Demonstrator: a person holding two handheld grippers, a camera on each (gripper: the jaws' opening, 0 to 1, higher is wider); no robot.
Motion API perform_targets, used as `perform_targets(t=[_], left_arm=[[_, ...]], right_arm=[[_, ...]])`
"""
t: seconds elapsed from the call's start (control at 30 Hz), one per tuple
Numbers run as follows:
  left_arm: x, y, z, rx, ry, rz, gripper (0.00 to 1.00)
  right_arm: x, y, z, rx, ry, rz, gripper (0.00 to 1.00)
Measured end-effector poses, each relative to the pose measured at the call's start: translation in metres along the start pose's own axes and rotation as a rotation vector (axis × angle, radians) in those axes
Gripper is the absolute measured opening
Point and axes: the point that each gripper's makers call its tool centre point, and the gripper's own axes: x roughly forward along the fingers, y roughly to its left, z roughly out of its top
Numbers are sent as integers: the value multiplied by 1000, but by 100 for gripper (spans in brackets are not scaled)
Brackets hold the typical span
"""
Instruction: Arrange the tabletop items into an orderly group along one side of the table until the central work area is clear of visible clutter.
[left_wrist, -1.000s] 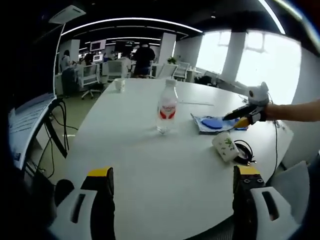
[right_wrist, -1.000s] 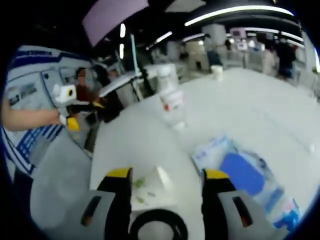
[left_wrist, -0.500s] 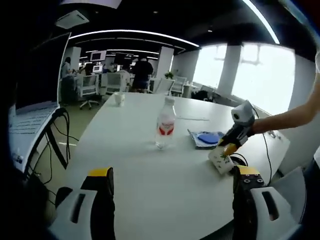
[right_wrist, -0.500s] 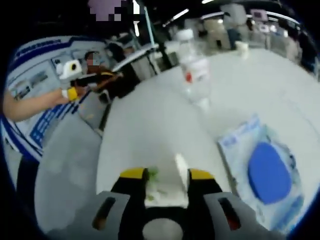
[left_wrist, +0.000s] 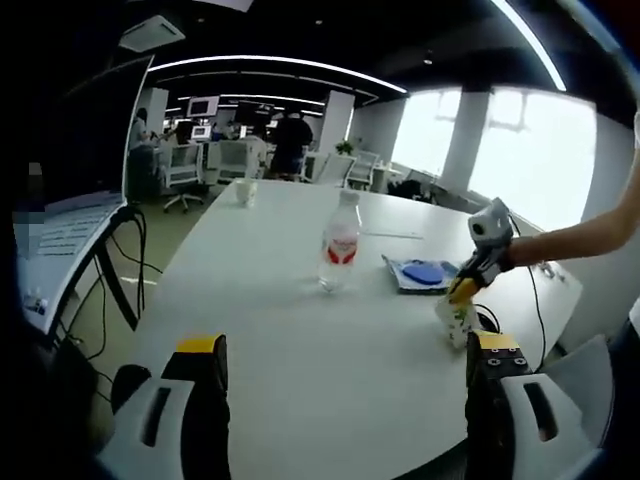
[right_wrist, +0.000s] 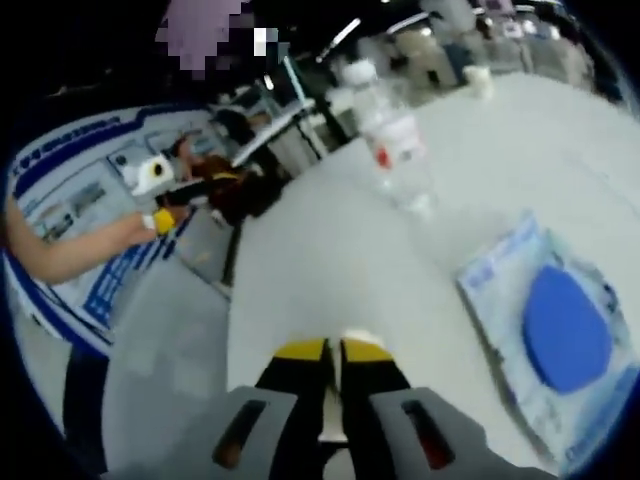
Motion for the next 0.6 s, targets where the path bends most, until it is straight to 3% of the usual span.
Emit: perform_targets(t=[0.17, 0.33, 0.47, 0.6], left_arm=[[2, 0, -2, -6, 1, 4, 100], [3, -1, -5, -9, 3, 8, 99], [3, -3, -9, -12, 8, 9, 99], [0, -4, -12, -13, 7, 11, 98]], right_arm=[[-10, 12, 11, 3, -55, 12, 0], [-14, 14, 13, -93, -46, -24, 0], [-15, 16, 23, -266, -55, -55, 0], [-14, 12, 46, -464, -99, -124, 0]])
